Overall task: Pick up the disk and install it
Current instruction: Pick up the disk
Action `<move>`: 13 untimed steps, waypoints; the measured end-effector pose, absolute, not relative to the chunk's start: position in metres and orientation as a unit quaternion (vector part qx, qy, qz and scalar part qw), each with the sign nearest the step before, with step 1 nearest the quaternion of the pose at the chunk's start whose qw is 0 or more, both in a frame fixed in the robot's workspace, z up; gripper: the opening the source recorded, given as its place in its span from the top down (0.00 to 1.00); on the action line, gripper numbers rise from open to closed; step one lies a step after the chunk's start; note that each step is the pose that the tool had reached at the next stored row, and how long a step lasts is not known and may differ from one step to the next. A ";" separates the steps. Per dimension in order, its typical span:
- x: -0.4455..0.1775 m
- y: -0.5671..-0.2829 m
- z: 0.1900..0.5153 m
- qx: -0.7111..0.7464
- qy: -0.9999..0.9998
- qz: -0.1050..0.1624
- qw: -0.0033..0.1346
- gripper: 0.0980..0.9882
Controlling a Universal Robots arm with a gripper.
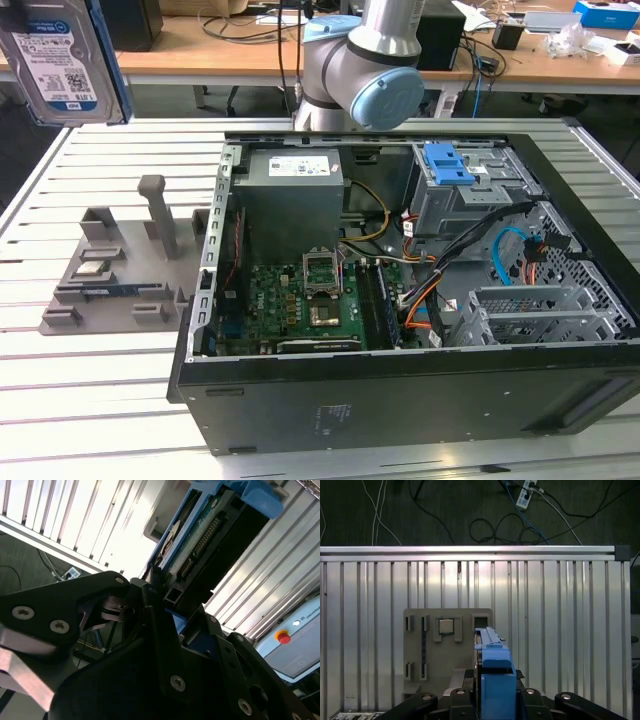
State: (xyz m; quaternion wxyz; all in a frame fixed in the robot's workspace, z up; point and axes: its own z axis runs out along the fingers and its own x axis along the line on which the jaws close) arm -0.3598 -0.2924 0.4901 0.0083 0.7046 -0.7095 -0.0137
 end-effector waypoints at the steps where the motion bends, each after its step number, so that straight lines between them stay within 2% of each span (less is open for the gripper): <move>1: -0.360 -0.292 0.492 0.705 -0.709 -0.014 0.008 0.70; 4: -0.360 -0.292 0.504 0.705 -0.709 -0.014 0.008 0.70; 13: -0.357 -0.292 0.505 0.705 -0.709 -0.014 0.008 0.70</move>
